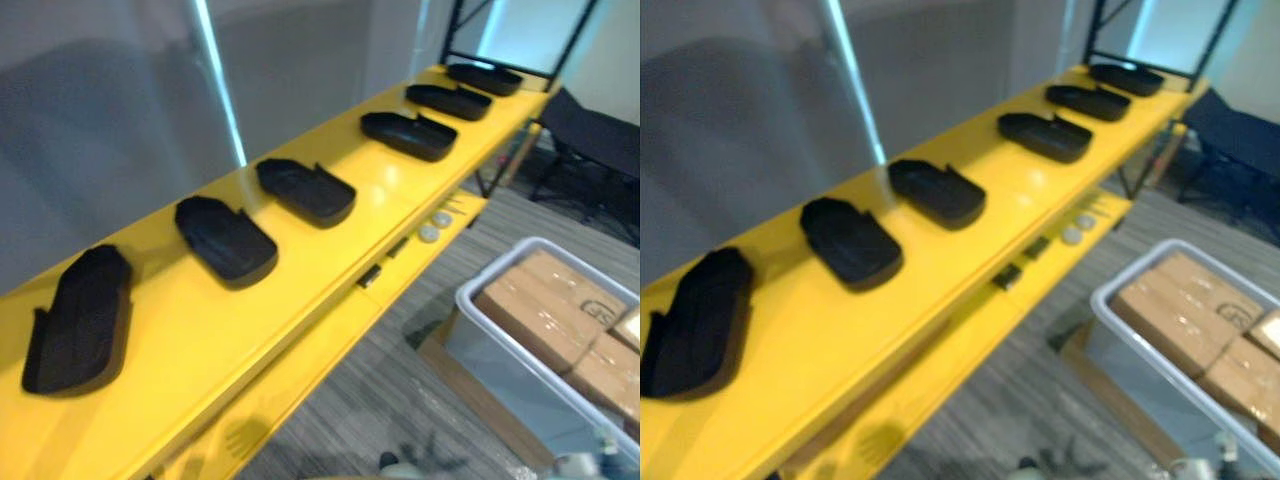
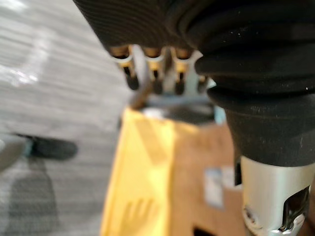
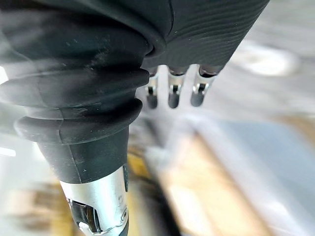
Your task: Walk over and take plastic housings, then place them on the shelf
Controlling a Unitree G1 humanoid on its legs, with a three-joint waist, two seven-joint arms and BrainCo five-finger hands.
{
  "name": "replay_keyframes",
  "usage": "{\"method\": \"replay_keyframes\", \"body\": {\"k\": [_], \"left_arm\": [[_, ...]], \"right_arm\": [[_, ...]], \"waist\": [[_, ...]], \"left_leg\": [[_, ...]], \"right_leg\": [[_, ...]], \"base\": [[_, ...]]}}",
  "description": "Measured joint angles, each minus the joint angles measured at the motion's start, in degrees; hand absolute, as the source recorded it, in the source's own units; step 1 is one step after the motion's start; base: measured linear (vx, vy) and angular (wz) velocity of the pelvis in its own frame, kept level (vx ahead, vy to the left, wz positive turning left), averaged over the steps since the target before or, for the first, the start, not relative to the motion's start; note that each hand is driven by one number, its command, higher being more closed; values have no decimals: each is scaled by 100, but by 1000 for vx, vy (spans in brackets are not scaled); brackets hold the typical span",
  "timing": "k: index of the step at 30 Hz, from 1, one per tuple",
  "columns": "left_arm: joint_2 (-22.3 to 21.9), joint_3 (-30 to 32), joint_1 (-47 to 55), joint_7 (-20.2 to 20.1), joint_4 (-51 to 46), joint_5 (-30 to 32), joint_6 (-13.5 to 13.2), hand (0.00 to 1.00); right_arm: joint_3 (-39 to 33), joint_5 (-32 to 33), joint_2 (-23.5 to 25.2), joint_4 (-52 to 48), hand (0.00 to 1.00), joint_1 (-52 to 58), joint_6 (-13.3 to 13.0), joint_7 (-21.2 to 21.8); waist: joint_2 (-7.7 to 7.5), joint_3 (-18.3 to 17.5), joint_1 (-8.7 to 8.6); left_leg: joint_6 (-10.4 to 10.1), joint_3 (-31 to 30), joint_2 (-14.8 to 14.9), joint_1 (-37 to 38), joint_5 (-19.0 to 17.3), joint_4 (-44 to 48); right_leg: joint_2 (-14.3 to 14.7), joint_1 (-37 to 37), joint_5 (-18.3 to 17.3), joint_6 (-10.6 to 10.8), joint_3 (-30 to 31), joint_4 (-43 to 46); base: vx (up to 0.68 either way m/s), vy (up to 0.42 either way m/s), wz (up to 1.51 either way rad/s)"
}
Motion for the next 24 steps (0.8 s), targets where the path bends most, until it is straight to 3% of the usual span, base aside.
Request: {"method": "replay_keyframes", "body": {"k": [4,8,9,13,21,24], "left_arm": [[6,-249,23,-42,8,138,17,0],[3,-451,96,-43,54,338,22,0],[-13,-476,156,-50,63,466,23,0],[-23,-474,283,-93,69,506,30,0],[-77,-440,681,-97,71,654,98,0],[-190,-407,808,-91,73,643,102,0]], "right_arm": [[-127,-944,-278,-1166,0,-460,15,-466],[374,-1474,-1159,-2255,0,-901,-136,-424],[782,-1486,-1467,-2444,0,-1121,-325,-285],[1754,-1391,-1915,-2648,0,-1659,-580,218],[3455,-1176,-2187,-2610,0,-2479,-612,1124],[4412,-1136,-2188,-2363,0,-3025,-611,1432]], "waist": [[-83,46,28],[-9,82,80],[-3,69,141],[-6,75,330],[-44,104,711],[-88,117,890]], "left_leg": [[5,-101,-10,-60,-28,0],[8,-350,4,-94,-25,0],[7,-394,12,-96,-25,-1],[18,-668,29,-119,-1,-1],[73,-1261,-6,-297,55,-1],[77,-1396,-5,-294,58,-1]], "right_leg": [[-38,30,-1,1,-104,-62],[-78,183,-1,2,-352,-136],[-82,236,-2,3,-412,-174],[-116,400,-3,3,-685,-209],[-222,664,-2,2,-1312,-250],[-232,795,-2,2,-1480,-293]], "base": [[-19,-17,11],[-9,-28,29],[-15,-28,15],[-7,-32,32],[-3,-16,40],[2,-16,24]]}}
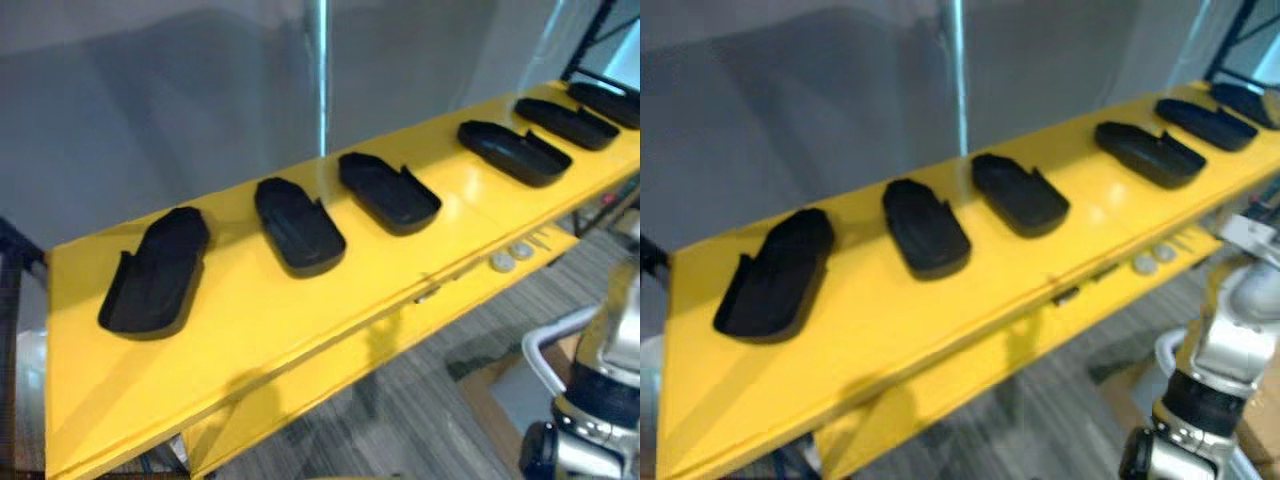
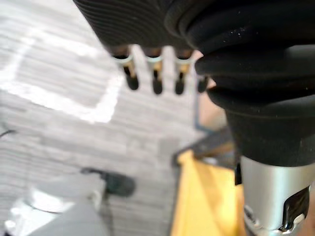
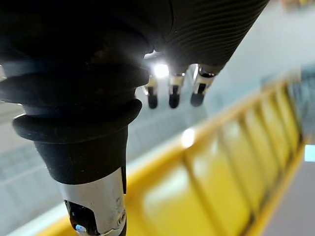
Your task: Walk over and take plastic housings, then place them on the shelf
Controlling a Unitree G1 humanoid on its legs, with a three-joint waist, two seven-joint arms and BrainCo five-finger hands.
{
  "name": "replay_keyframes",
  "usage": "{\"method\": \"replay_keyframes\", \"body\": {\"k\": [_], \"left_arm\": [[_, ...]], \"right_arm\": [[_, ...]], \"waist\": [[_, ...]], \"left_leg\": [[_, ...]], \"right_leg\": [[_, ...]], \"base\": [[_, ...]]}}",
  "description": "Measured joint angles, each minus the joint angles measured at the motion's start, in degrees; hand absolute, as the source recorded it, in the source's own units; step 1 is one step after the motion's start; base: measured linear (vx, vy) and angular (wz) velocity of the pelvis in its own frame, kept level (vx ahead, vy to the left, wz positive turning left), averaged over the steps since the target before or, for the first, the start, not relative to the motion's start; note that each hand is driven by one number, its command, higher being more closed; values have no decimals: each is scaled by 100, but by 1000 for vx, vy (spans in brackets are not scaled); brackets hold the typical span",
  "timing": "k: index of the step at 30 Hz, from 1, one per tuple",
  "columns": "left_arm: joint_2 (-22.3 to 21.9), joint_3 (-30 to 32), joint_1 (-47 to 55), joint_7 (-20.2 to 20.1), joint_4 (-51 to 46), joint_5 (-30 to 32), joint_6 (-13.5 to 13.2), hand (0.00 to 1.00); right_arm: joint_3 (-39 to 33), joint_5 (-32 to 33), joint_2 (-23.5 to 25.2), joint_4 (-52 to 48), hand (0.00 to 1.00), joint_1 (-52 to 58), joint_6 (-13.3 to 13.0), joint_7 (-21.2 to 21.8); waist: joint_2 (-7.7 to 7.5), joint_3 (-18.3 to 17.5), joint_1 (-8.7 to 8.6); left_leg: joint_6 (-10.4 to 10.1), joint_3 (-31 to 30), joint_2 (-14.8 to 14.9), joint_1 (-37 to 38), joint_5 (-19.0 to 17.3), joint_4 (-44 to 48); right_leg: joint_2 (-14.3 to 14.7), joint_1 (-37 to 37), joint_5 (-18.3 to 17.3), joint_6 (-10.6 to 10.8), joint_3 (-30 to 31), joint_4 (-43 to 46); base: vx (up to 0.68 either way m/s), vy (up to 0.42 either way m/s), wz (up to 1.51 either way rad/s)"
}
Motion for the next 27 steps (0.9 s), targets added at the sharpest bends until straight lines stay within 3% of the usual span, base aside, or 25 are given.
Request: {"method": "replay_keyframes", "body": {"k": [5,9,16,23,27], "left_arm": [[-169,-10,6,0,39,-54,4,0],[-257,-383,-50,6,-13,-277,-1,0],[-243,-1242,-402,42,-480,-265,-113,0],[-206,-1596,-393,52,-532,-145,-134,0],[-181,-1651,-396,58,-539,-7,-140,0]], "right_arm": [[1145,431,180,462,0,-512,7,399],[2234,684,793,792,0,-857,26,724],[3547,2,1402,1101,0,-1636,170,956],[4691,-302,1934,1963,0,-1964,168,1272],[5148,-465,2002,2260,0,-2163,169,1538]], "waist": [[-5,2,198],[-80,41,280],[-286,143,569],[-296,155,616],[-301,160,646]], "left_leg": [[9,-146,7,-9,7,0],[38,-468,10,-140,66,0],[65,-1048,7,-529,231,2],[73,-1201,23,-559,241,3],[63,-1203,43,-565,247,4]], "right_leg": [[0,102,0,0,-143,-7],[-8,217,-3,-4,-492,-8],[5,249,-44,-73,-1037,13],[17,321,-75,-118,-1136,84],[32,320,-100,-153,-1169,85]], "base": [[-5,-19,17],[-14,-24,39],[-8,-27,43],[9,-8,14],[0,0,0]]}}
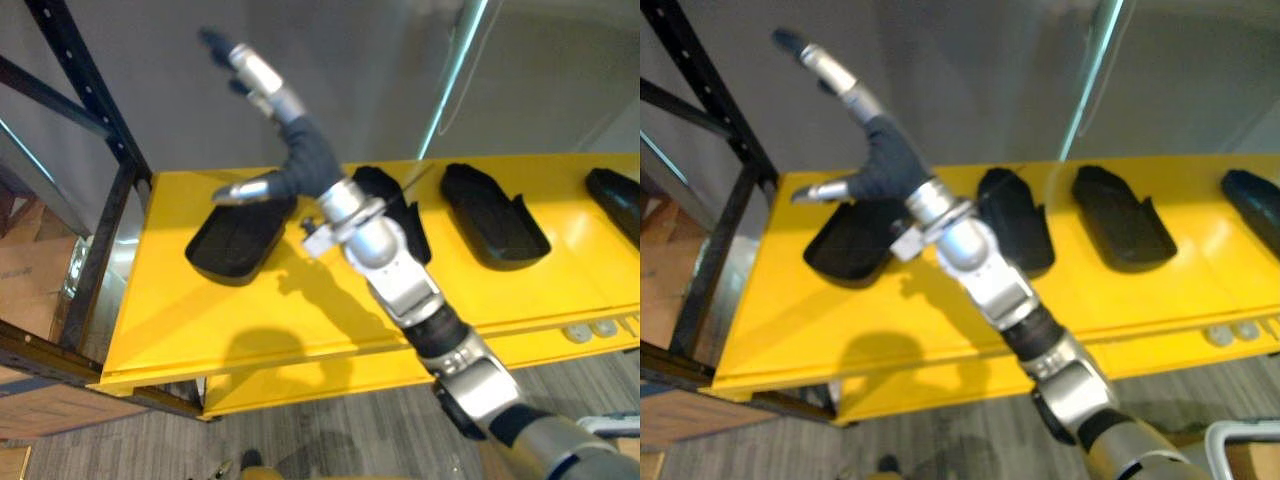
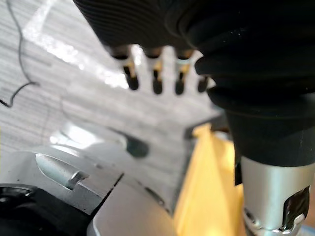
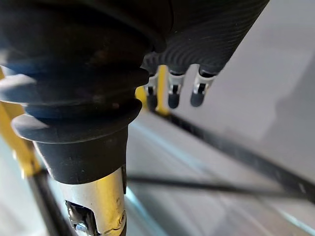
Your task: Walk over and take plastic housings, then place them on the shelf
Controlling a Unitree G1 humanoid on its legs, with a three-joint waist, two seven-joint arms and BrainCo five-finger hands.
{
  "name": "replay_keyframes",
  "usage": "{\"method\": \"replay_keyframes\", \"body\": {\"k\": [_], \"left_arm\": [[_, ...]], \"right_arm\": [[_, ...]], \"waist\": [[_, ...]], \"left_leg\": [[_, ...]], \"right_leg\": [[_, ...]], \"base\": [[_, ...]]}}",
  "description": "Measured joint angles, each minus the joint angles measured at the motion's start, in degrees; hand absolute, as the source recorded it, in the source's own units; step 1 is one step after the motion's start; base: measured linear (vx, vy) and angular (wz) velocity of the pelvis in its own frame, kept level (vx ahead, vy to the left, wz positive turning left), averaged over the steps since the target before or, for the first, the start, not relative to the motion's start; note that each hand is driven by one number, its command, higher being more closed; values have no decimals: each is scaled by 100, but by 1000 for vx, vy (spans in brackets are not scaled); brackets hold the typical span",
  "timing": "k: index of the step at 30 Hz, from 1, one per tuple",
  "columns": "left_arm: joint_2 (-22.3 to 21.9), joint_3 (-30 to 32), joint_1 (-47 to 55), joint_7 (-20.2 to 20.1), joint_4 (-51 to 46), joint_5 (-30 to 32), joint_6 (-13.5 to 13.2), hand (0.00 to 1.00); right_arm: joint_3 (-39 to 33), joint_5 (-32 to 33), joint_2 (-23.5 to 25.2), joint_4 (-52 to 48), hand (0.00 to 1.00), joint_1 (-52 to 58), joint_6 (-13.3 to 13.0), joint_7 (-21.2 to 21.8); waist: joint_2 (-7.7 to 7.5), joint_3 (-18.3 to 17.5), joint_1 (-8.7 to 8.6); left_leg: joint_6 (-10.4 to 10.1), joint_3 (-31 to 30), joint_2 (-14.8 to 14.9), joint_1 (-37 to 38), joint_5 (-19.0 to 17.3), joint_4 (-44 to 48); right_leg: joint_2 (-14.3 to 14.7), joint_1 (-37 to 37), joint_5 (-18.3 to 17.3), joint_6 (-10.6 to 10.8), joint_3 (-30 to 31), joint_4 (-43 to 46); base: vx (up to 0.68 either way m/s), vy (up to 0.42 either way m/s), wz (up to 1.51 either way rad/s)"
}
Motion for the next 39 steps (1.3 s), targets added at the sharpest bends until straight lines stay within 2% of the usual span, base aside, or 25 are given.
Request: {"method": "replay_keyframes", "body": {"k": [5,8,12,14,17,23,30,36,39], "left_arm": [[63,-179,-19,8,0,78,-8,0],[101,-212,-53,-1,0,77,-66,0],[137,-221,-101,-5,11,73,-129,0],[170,-222,-125,-11,12,75,-138,0],[185,-217,-100,-25,25,76,-139,0],[184,-240,-136,-61,25,74,-183,0],[214,-442,-148,-112,23,71,-204,0],[355,-815,-174,-165,28,24,-218,0],[382,-886,-175,-217,30,9,-243,0]], "right_arm": [[437,-243,45,679,0,-341,1,283],[746,-540,-167,1041,0,-695,7,567],[913,-938,-621,1030,0,-842,-4,612],[1031,-1057,-1102,854,0,-948,-21,714],[1292,-1096,-1588,745,0,-1122,-130,850],[1582,-1115,-2177,624,0,-1161,-250,1147],[2016,-934,-2303,650,0,-1161,-279,1610],[2392,-960,-2234,1175,0,-1159,-296,1718],[2432,-1194,-2098,1505,0,-1158,-296,1720]], "waist": [[3,7,61],[-61,71,61],[-99,92,53],[-99,91,38],[-99,92,-93],[-101,90,-136],[-104,88,-177],[-104,87,-162],[-103,88,-155]], "left_leg": [[-23,8,25,-36,14,0],[-42,6,34,-85,38,0],[-38,-13,24,-146,57,0],[-37,-11,20,-158,58,0],[-33,-3,20,-176,60,0],[-33,49,41,-208,60,0],[-33,129,46,-209,60,0],[-30,145,46,-235,62,0],[-25,136,40,-243,66,0]], "right_leg": [[1,-48,-33,-39,-15,2],[4,-110,-80,-39,-23,26],[-3,-150,-80,-39,-40,34],[-2,-179,-81,-39,-40,63],[-1,-220,-81,-38,-36,99],[5,-311,-80,-39,-12,115],[4,-360,-80,-39,30,114],[7,-404,-80,-38,91,113],[6,-404,-80,-38,86,113]], "base": [[-4,-4,-1],[-28,-31,-1],[-6,-11,3],[0,0,0],[0,0,0],[0,-14,-6],[-3,-7,-4],[-3,-4,-3],[0,0,0]]}}
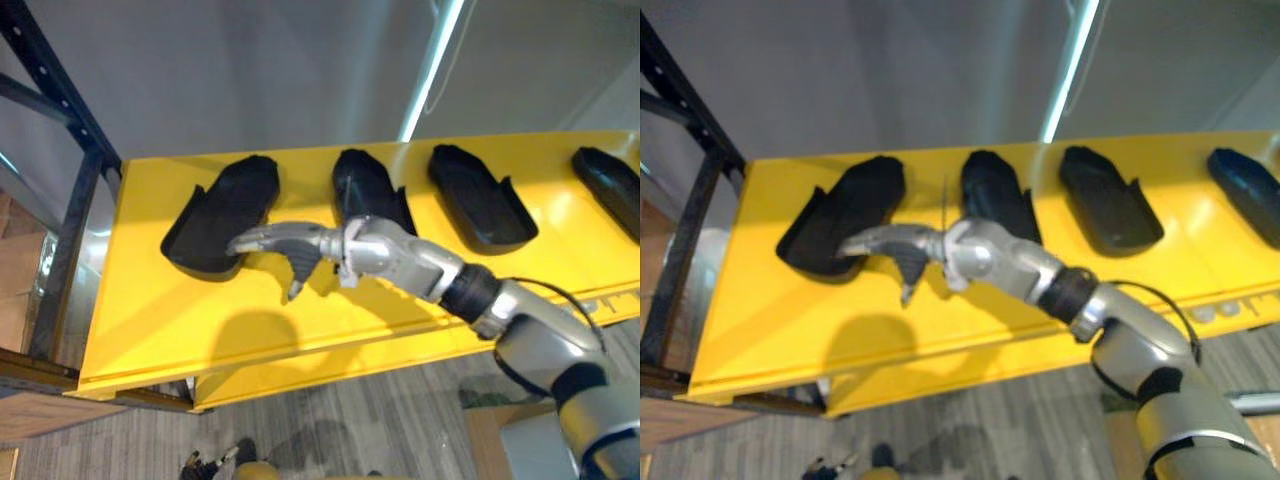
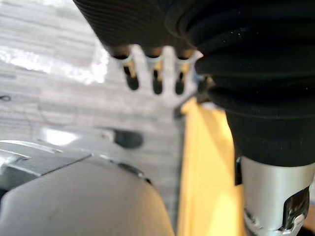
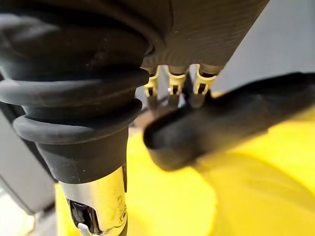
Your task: Walk over and take plastic housings, then place them on the shelf
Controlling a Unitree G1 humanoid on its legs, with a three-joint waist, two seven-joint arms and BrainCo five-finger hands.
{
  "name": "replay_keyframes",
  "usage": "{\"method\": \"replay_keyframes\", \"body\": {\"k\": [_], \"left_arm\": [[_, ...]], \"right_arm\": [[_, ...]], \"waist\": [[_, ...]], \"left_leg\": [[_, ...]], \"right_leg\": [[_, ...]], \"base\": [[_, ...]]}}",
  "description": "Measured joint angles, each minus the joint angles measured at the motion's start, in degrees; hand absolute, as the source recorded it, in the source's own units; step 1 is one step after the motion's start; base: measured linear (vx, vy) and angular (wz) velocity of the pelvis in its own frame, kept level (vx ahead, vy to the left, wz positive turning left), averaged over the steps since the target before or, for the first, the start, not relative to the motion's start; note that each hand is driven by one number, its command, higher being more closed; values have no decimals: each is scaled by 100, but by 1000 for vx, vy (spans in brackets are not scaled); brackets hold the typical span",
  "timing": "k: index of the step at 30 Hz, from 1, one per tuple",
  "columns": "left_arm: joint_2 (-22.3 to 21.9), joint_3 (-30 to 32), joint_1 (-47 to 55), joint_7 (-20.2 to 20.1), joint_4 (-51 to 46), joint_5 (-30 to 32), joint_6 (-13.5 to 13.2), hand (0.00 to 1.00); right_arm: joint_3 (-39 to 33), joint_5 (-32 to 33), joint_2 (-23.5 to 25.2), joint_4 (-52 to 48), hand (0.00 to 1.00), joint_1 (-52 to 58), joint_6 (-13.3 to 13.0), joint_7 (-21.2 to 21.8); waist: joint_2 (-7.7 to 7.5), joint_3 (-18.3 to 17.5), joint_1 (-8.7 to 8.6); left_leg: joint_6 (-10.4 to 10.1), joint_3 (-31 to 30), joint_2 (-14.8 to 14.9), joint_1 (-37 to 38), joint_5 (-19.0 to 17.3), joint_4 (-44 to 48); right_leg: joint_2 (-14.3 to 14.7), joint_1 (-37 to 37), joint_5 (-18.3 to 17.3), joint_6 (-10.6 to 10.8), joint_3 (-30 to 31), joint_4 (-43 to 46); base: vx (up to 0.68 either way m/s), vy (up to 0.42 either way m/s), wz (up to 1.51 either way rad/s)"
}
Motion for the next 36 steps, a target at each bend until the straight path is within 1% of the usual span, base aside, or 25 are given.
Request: {"method": "replay_keyframes", "body": {"k": [3,6,9,12,17,21,24,26,27,29,32,33,35,36], "left_arm": [[-1,-5,-2,-32,3,0,0,0],[-2,-5,-17,-67,32,1,2,0],[-9,1,10,-74,38,-2,9,0],[-44,-1,-24,-92,35,-30,8,0],[-82,-6,-84,-139,-1,-48,8,0],[-83,-14,-81,-196,-17,-49,8,0],[-79,-17,-81,-251,-28,-48,7,0],[-74,-18,-80,-263,-27,-47,8,0],[-74,-18,-80,-265,-27,-47,8,0],[-70,-18,-79,-267,-27,-45,8,0],[-64,-18,-69,-268,-23,-43,9,0],[-53,-18,-47,-268,-17,-43,9,0],[-39,-20,-23,-269,-9,-43,12,0],[-25,-24,-12,-269,-8,-42,11,0]], "right_arm": [[0,-216,171,359,0,11,0,-3],[-3,-495,323,672,0,13,1,-9],[-24,-841,546,996,0,13,2,-28],[-210,-1182,692,1166,0,13,-15,-171],[-255,-1516,707,1395,0,5,-24,-271],[-254,-1513,676,1367,0,-24,-65,-226],[-183,-1488,452,1083,0,-23,-91,-61],[-11,-1253,77,583,0,-23,-98,94],[30,-1195,-26,452,0,-22,-103,138],[161,-917,-413,77,0,-22,-112,258],[266,-644,-840,-367,0,-22,-124,386],[292,-542,-1042,-595,0,-22,-131,403],[323,-451,-1227,-788,0,-23,-143,405],[349,-350,-1497,-1061,0,-24,-161,409]], "waist": [[5,3,71],[13,8,69],[25,16,116],[73,46,127],[161,101,112],[164,103,112],[163,103,99],[163,102,70],[163,102,62],[160,101,42],[152,96,18],[143,99,-34],[127,93,-76],[108,82,-85]], "left_leg": [[2,-13,-5,-11,2,0],[16,-137,-21,-101,29,0],[17,-149,-28,-108,31,1],[17,-167,-35,-111,31,1],[34,-303,-44,-196,73,1],[35,-306,-47,-195,74,1],[35,-306,-47,-195,74,1],[35,-301,-45,-189,74,1],[35,-300,-45,-187,74,1],[35,-292,-42,-176,74,1],[35,-282,-36,-152,74,1],[35,-278,-34,-112,73,1],[35,-272,-34,-67,73,1],[35,-243,-25,-33,73,0]], "right_leg": [[0,0,0,0,-28,-3],[-3,0,0,0,-142,-4],[-7,6,0,0,-155,-3],[-11,21,0,0,-202,-3],[-9,24,0,0,-303,-3],[-13,28,-1,0,-304,-2],[-14,27,-1,0,-304,-1],[-14,28,-2,0,-301,0],[-14,27,-2,1,-300,1],[-13,27,-2,1,-292,2],[-11,31,-2,1,-278,9],[-11,66,-2,1,-273,10],[-11,105,-3,2,-270,12],[-10,111,-3,3,-258,21]], "base": [[1,-4,2],[5,-13,19],[7,-4,5],[-2,-6,2],[-7,-14,12],[0,-3,1],[0,0,0],[0,0,0],[0,0,0],[0,-7,-2],[-3,-17,-4],[0,-18,-3],[-1,-7,-3],[-6,-11,-8]]}}
